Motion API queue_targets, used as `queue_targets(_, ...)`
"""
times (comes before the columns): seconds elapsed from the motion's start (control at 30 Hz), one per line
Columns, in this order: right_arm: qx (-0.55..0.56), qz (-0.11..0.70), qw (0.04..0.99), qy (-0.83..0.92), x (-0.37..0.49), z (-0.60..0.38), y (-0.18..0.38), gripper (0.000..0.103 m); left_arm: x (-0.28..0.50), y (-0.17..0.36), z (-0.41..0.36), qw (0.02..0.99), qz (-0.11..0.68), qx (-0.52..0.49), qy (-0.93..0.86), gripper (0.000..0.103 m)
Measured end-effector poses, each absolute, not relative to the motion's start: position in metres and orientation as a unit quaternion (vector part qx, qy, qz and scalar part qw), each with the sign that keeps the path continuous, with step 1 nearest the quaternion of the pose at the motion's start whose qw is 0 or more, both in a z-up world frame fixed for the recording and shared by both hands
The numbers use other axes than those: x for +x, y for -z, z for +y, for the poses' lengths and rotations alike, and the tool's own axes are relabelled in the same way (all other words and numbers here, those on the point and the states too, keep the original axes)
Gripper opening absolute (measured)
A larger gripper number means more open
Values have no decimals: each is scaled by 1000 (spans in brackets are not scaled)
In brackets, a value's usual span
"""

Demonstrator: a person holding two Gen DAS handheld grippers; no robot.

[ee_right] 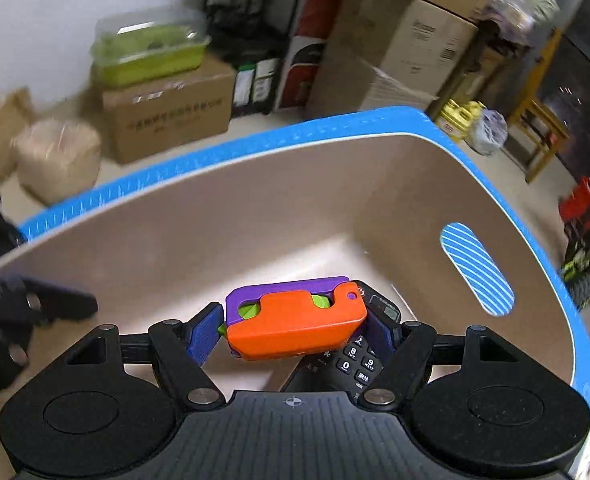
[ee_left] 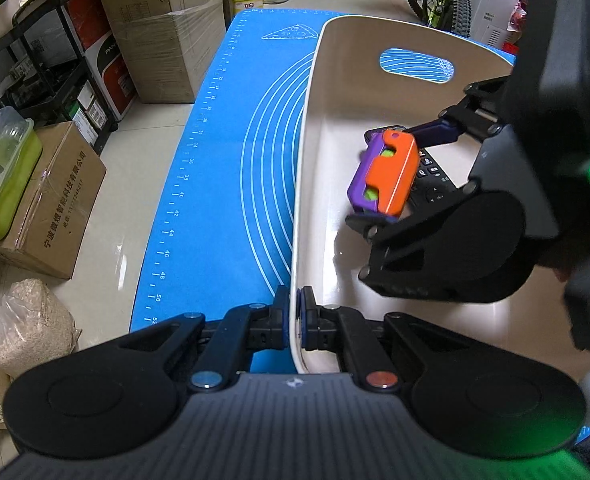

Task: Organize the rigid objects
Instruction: 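Carry the toy knife into the bin and open the right tool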

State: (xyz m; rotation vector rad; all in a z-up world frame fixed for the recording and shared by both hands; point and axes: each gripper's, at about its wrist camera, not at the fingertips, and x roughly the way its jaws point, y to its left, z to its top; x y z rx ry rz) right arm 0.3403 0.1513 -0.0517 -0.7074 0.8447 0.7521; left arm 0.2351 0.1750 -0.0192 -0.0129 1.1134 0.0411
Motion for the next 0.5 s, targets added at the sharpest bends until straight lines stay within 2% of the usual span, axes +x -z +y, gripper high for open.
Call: queue_targets(0.5,-365,422,753,-349,341,161,68,76,236,23,173,847,531,-6,-20,7)
